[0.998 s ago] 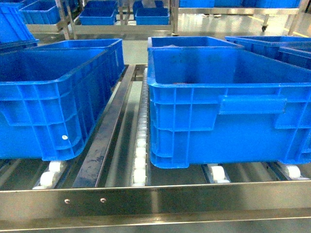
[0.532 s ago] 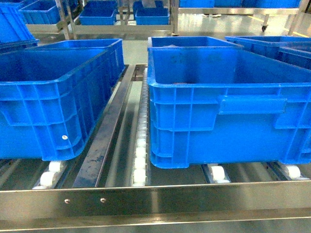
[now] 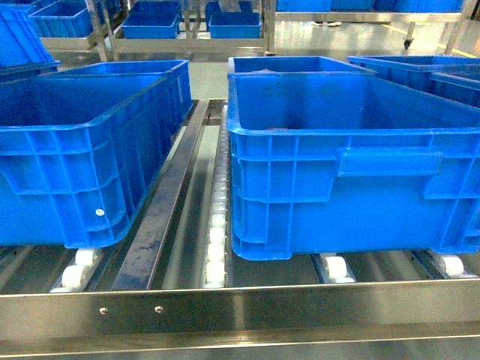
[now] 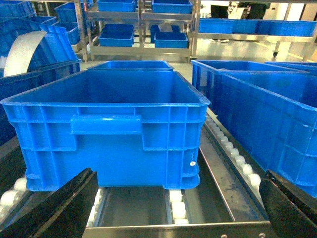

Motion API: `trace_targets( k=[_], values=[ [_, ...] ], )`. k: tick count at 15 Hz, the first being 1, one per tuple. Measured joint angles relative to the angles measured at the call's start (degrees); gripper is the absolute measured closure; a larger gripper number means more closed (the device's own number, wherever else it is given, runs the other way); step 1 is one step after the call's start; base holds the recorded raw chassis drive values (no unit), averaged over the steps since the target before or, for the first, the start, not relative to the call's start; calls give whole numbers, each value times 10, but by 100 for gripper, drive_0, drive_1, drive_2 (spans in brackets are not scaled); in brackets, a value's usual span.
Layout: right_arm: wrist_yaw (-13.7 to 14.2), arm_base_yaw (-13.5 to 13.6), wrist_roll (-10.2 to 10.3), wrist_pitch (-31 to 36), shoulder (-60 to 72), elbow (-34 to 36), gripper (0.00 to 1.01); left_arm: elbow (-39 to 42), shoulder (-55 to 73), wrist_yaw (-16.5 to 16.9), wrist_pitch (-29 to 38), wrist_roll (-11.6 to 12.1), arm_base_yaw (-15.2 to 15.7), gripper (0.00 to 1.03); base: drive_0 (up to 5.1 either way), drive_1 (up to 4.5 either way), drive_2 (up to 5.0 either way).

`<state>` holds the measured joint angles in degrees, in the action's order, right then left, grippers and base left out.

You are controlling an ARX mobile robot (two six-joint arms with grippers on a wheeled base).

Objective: Sort blue parts and orange caps into right shelf containers

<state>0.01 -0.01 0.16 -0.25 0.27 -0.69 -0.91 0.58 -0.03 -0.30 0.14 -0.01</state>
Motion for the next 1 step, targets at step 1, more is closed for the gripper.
trace_targets(
  k=[1],
  values=[
    [0, 0, 0, 0, 0, 0, 3, 0, 0, 0, 0, 0, 0, 5, 0, 0, 0]
  ],
)
